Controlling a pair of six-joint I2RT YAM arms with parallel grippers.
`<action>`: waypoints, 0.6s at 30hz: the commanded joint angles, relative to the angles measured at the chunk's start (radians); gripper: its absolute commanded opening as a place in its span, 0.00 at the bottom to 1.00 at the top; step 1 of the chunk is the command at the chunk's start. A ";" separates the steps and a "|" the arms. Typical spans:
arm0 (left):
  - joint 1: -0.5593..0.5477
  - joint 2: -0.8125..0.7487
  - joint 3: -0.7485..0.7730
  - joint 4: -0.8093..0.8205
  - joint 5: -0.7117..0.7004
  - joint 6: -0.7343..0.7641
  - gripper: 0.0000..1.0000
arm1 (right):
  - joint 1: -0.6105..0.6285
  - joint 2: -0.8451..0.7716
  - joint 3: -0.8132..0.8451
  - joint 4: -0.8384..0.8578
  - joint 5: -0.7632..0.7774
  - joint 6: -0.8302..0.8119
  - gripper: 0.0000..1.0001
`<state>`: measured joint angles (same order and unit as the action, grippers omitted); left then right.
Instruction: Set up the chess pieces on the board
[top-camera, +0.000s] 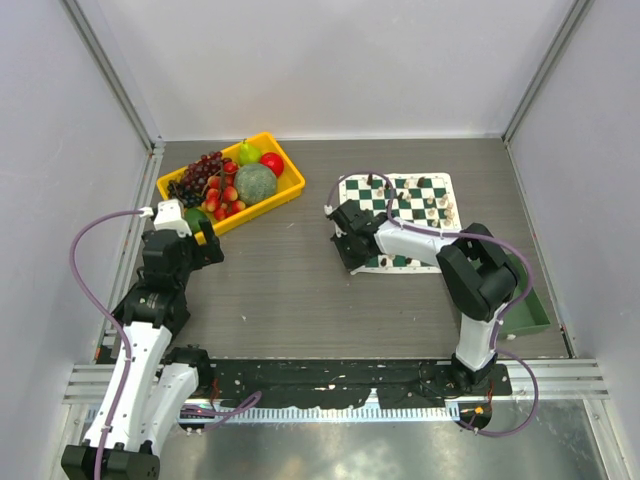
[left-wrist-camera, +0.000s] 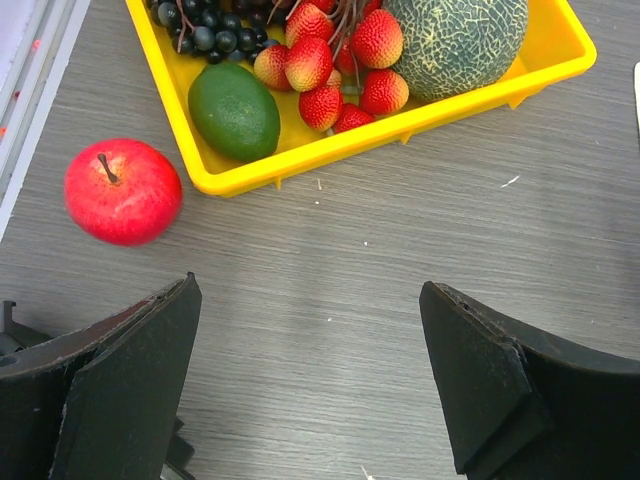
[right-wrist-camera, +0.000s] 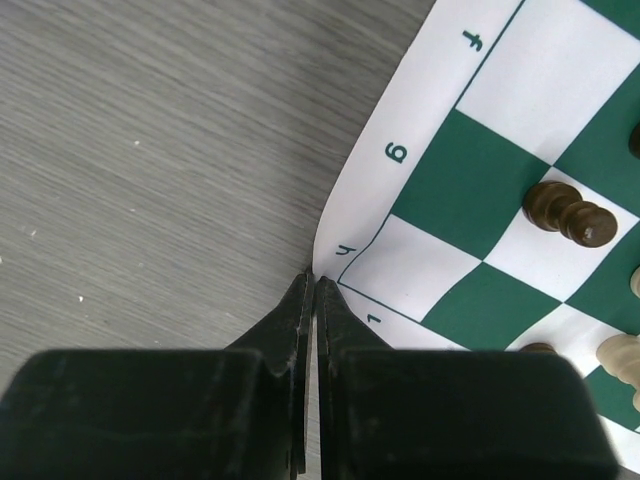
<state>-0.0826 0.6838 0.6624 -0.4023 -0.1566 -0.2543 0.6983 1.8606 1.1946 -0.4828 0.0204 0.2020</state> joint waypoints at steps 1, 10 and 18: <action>0.006 -0.021 -0.009 0.014 -0.009 0.003 0.99 | 0.043 0.005 -0.059 -0.017 -0.089 0.046 0.05; 0.006 -0.021 -0.012 0.007 0.000 -0.002 0.99 | 0.131 -0.032 -0.130 0.015 -0.129 0.079 0.05; 0.006 -0.030 -0.017 0.000 0.003 -0.005 0.99 | 0.196 -0.058 -0.184 0.032 -0.146 0.094 0.05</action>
<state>-0.0826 0.6712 0.6537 -0.4126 -0.1562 -0.2546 0.8543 1.7844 1.0714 -0.3851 -0.0700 0.2707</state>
